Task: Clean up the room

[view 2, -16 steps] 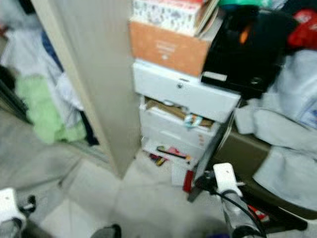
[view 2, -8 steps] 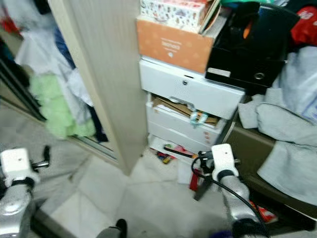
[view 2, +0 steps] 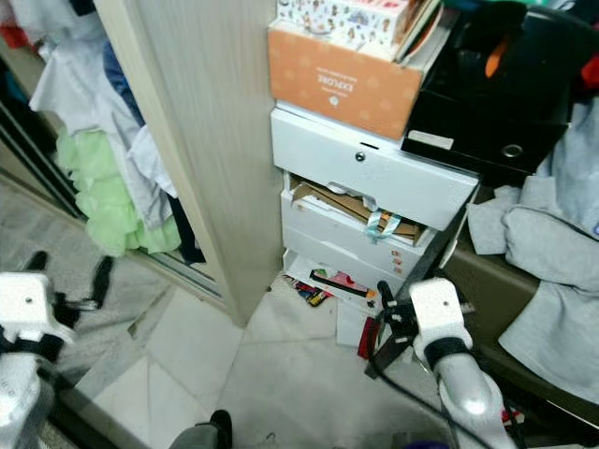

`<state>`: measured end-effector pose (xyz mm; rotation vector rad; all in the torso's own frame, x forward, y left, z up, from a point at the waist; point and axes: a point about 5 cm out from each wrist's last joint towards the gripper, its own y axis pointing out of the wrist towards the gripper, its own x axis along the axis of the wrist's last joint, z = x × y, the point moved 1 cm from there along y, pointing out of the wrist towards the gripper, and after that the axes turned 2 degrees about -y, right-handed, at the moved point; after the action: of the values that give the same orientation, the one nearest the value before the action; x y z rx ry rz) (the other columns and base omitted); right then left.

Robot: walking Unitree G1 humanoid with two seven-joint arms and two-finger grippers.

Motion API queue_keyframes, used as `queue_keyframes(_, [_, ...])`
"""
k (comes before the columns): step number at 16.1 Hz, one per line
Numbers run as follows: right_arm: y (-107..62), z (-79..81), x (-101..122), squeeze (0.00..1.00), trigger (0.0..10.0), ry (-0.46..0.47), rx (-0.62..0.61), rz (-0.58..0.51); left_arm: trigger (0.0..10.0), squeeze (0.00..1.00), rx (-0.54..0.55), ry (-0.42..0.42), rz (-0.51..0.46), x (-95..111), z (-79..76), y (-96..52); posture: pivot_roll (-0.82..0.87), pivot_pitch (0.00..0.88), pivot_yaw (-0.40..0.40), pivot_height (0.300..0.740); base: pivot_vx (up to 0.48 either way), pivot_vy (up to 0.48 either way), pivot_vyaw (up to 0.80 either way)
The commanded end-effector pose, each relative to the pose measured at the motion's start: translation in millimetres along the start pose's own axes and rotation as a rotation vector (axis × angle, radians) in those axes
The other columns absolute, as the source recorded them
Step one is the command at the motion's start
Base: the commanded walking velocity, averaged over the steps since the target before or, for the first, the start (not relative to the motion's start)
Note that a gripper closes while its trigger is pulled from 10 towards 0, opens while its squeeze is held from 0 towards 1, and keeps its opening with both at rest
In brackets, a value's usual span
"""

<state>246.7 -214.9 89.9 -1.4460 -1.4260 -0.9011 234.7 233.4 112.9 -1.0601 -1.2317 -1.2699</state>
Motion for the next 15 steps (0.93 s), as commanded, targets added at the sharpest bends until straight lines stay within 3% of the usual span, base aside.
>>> queue_keyframes(1, [-7.5,2.4,6.8,0.0,10.0,0.031,-0.014,-0.005,10.0,0.0,-0.038,-0.036,0.016,6.0,-13.1,-8.2,0.02,0.173,-0.013,0.74,0.0,0.0,0.0])
queue_keyframes(3, [-9.7,2.5,14.3,0.0,10.0,0.067,-0.025,-0.021,10.0,0.0,-0.073,-0.075,0.018,9.2,-24.7,-10.0,0.02,0.169,-0.019,0.74,0.0,0.0,0.0])
queue_keyframes(7, [-0.3,-10.9,40.1,0.0,10.0,0.032,0.005,-0.055,10.0,0.0,-0.129,-0.122,0.066,13.2,-27.5,2.4,0.01,0.159,-0.021,0.74,0.0,0.0,0.0])
queue_keyframes(9, [11.0,-14.1,47.9,0.0,10.0,-0.002,0.032,-0.053,10.0,0.0,-0.185,-0.064,0.056,22.5,-29.6,15.9,0.02,0.15,-0.02,0.74,0.0,0.0,0.4])
queue_keyframes(10, [20.7,-11.7,54.4,0.0,10.0,-0.027,0.057,-0.052,10.0,0.0,-0.273,-0.055,0.059,29.7,-37.0,27.2,0.03,0.136,-0.017,0.74,0.0,0.0,0.8])
queue_keyframes(12, [26.8,0.9,59.2,0.0,10.0,-0.039,0.1,-0.077,10.0,0.0,-0.366,-0.05,0.048,28.8,-46.7,32.8,0.02,0.105,0.014,0.74,0.0,0.0,0.8])
queue_keyframes(15, [32.5,18.2,59.5,0.0,10.0,0.002,0.064,-0.113,10.0,0.0,-0.281,-0.111,0.044,14.6,-66.5,22.3,0.0,0.042,0.028,0.74,0.0,0.0,0.8])
